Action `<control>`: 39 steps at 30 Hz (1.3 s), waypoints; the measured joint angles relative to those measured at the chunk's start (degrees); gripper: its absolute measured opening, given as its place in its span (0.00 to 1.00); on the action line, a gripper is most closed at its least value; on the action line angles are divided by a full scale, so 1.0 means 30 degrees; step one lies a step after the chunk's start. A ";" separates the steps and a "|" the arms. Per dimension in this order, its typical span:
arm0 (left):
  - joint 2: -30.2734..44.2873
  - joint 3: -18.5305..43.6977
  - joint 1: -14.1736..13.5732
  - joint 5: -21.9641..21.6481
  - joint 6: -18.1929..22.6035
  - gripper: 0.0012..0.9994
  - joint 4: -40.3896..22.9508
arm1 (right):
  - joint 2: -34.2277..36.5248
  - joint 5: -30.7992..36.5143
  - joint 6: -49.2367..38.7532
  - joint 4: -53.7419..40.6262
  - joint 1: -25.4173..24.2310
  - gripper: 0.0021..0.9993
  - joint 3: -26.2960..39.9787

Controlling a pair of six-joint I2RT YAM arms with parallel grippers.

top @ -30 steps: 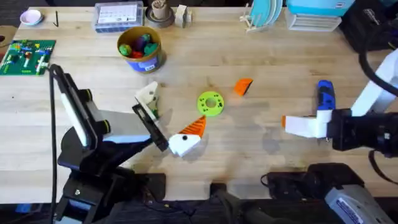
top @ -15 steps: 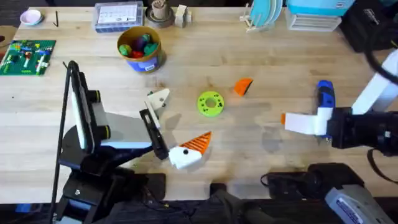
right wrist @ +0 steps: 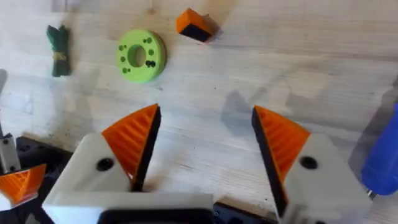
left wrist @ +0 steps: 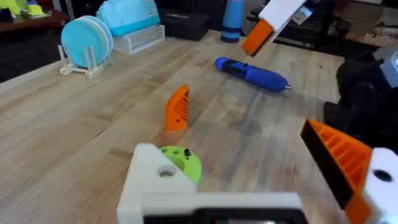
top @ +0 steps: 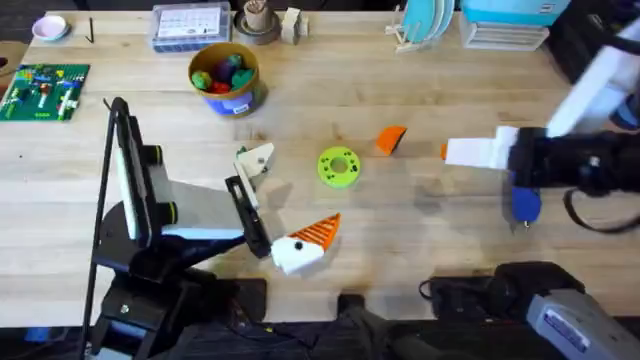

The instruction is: Pick up the gripper from the table and insert it into the empty holder that is missing its gripper. Then pick up a screw, insert it into the mounting hole, and use the screwdriver to tighten it. Finally, clean up the table by picking up the vegetable and placing it into the bucket.

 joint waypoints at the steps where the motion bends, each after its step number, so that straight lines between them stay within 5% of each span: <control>1: 0.0002 0.0000 0.0000 0.0000 0.0000 0.99 0.0000 | 0.0692 0.0007 -0.0206 -0.0007 0.0079 0.93 0.0077; 15: 0.0002 0.0000 0.0000 0.0000 0.0000 0.99 0.0000 | 0.9232 0.3570 -0.3076 0.2500 0.5029 0.93 0.3616; 22: 0.0002 0.0000 0.0000 0.0000 0.0000 0.99 0.0000 | 1.1204 0.4026 -0.3987 0.5638 0.5665 0.93 0.3616; 39: 0.0001 0.0000 0.0000 0.0000 0.0000 0.99 0.0000 | 1.3608 0.4670 -0.6062 0.6003 0.6513 0.90 0.3616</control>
